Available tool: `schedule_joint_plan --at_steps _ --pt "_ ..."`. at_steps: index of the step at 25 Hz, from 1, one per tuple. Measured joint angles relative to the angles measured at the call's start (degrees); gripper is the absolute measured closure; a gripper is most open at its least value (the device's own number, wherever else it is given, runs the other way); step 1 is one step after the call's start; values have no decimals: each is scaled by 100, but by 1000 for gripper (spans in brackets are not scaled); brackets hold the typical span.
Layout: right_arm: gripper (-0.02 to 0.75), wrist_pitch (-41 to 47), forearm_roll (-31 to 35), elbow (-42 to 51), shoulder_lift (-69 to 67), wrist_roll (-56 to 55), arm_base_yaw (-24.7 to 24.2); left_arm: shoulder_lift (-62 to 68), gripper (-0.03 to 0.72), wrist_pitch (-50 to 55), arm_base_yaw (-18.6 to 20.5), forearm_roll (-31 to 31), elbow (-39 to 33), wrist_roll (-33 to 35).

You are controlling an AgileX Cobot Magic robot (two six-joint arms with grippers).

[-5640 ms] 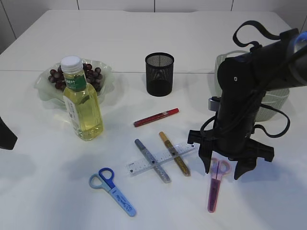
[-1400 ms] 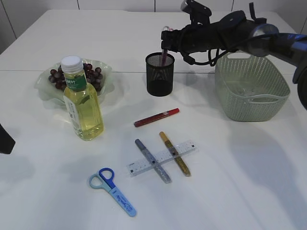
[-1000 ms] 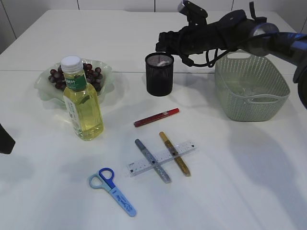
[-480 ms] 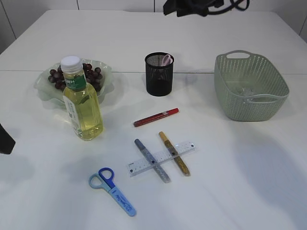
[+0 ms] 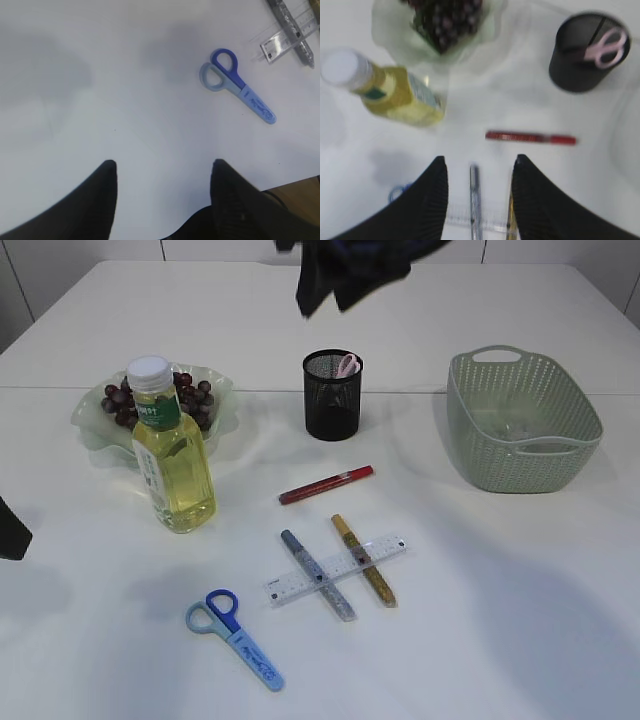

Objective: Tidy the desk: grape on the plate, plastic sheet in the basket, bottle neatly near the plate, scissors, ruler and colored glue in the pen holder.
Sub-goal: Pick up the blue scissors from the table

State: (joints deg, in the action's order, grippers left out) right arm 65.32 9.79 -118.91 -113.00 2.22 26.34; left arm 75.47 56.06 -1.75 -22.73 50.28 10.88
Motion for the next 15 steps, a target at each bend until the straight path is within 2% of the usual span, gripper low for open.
schedule_joint_plan --at_steps 7,15 --pt "390 544 -162 1252 94 -109 737 0 253 -100 0 0 0 0" --pt "390 552 -198 1914 93 -390 1622 0 253 -137 0 0 0 0"
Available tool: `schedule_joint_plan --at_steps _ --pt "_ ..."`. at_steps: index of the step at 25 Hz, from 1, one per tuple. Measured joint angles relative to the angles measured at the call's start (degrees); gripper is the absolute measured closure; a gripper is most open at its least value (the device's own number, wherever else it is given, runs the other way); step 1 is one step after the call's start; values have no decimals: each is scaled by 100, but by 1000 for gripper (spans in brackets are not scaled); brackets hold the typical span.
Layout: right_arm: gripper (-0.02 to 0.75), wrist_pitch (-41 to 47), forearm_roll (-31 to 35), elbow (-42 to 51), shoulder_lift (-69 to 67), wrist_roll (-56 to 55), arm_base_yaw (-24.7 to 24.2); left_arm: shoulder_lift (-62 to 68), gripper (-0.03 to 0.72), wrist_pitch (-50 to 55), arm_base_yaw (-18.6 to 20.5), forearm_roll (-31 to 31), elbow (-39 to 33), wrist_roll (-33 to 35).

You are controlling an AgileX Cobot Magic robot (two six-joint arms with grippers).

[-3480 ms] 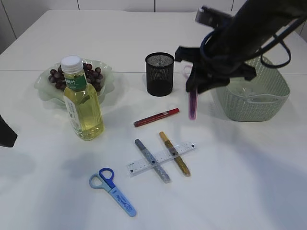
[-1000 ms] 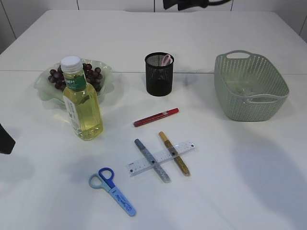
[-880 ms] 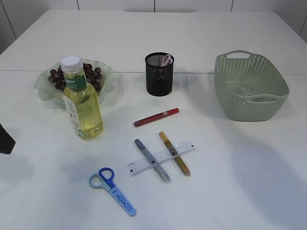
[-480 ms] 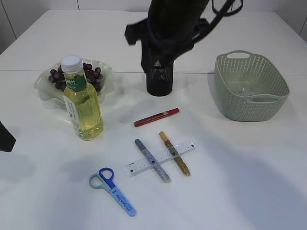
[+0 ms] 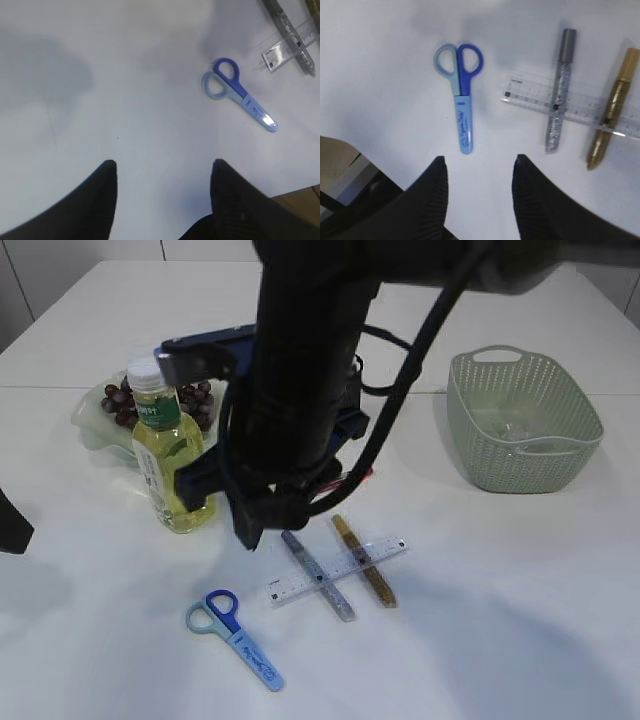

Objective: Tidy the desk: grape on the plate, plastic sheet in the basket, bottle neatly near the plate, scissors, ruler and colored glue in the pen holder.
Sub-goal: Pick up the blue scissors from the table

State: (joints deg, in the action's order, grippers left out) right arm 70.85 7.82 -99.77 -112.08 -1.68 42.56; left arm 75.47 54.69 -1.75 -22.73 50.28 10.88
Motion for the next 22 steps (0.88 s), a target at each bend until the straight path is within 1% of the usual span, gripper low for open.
schedule_joint_plan --at_steps 5,8,17,22 --pt "390 -77 -12 12 -428 -74 506 0 253 -46 0 0 0 0" --pt "390 -161 -12 12 -809 -136 684 0 253 -46 0 0 0 0" --pt "390 -408 -228 -55 -1324 -454 732 0 253 -46 0 0 0 0" --pt "354 -510 -376 -272 -1600 -539 732 0 253 -46 0 0 0 0"
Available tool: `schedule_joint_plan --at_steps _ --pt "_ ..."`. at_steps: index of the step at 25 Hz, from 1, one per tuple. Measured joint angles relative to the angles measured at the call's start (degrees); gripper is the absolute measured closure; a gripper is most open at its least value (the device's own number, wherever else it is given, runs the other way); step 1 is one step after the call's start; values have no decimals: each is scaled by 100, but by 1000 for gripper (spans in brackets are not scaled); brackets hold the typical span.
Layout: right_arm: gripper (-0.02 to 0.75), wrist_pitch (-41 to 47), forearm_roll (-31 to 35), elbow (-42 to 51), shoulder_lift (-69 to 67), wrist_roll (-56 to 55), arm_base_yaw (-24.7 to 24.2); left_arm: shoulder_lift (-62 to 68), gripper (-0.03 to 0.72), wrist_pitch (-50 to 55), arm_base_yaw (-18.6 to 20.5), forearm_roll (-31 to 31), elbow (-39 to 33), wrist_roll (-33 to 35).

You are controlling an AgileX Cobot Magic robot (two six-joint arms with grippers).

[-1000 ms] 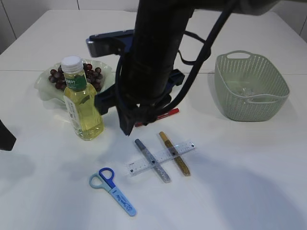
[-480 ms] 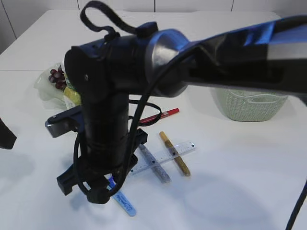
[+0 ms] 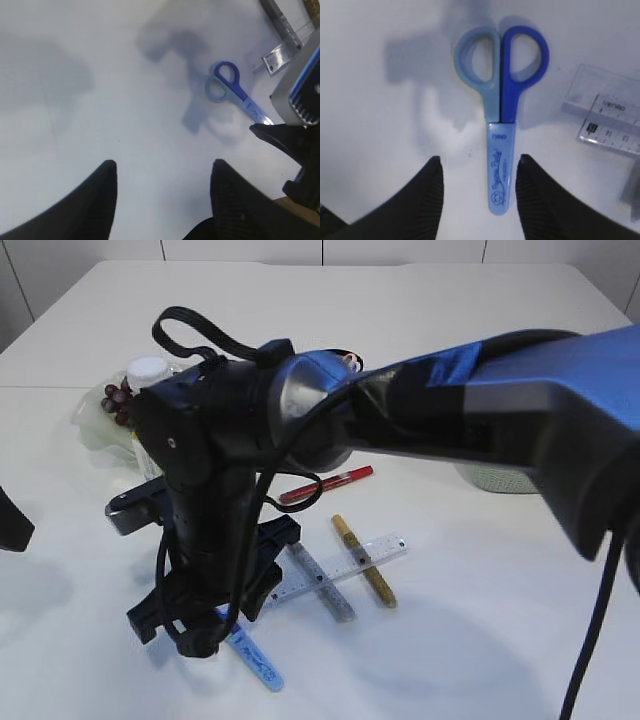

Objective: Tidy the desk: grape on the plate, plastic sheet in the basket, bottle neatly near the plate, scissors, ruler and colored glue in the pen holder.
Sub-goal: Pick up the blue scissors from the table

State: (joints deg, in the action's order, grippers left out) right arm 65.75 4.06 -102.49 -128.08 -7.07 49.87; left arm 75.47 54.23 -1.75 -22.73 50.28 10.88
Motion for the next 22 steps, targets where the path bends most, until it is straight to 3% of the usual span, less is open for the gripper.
schedule_joint_plan --at_steps 22 --pt "343 -177 -312 -359 -569 -138 0 0 254 0 0 0 0 0"
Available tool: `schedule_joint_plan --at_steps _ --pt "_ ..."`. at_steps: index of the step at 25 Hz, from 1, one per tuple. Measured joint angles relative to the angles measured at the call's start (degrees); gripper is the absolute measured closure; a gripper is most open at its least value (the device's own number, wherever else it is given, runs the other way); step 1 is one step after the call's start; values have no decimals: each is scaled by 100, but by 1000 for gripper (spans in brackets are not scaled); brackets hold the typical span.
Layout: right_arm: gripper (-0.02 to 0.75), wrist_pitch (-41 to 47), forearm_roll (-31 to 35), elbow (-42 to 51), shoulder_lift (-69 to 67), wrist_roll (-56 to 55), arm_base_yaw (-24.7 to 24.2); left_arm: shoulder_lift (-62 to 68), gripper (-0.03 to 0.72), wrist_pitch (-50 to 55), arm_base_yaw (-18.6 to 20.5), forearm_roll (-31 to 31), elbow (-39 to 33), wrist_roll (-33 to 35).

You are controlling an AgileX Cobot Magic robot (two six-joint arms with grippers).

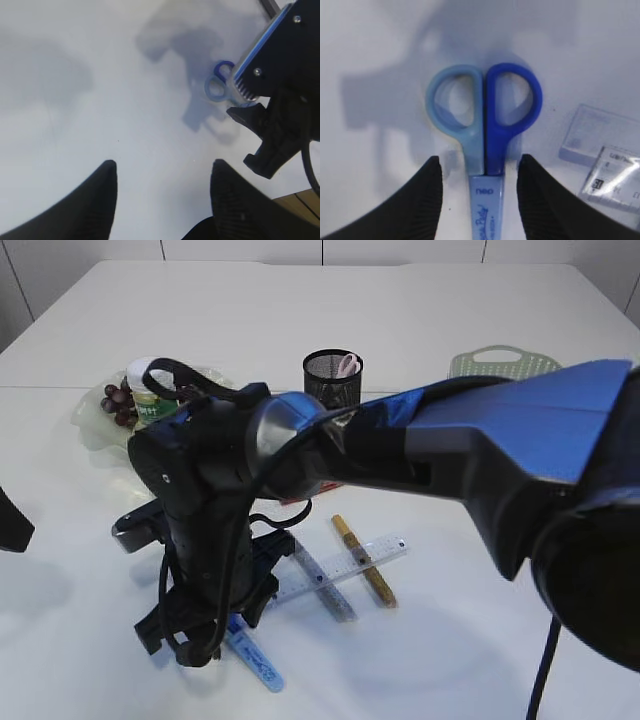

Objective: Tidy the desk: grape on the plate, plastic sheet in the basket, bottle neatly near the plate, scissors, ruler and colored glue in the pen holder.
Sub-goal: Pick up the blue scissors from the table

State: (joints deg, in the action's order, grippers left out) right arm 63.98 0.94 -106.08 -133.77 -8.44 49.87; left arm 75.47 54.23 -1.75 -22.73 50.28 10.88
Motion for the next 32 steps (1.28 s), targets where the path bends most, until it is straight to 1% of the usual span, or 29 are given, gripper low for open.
schedule_joint_plan --at_steps 12,14,19,20,26,32 --pt "344 -4 0 -31 -157 0 0 0 254 30 0 0 0 0" --pt "365 -4 0 -31 -157 0 0 0 255 30 0 0 0 0" --pt "520 -14 14 -31 -157 0 0 0 255 30 0 0 0 0" --pt "533 -14 14 -31 -157 0 0 0 255 30 0 0 0 0" --pt "542 17 14 -66 -157 -10 0 0 255 30 0 0 0 0" --pt "542 291 45 -422 -112 5 0 0 255 34 0 0 0 0"
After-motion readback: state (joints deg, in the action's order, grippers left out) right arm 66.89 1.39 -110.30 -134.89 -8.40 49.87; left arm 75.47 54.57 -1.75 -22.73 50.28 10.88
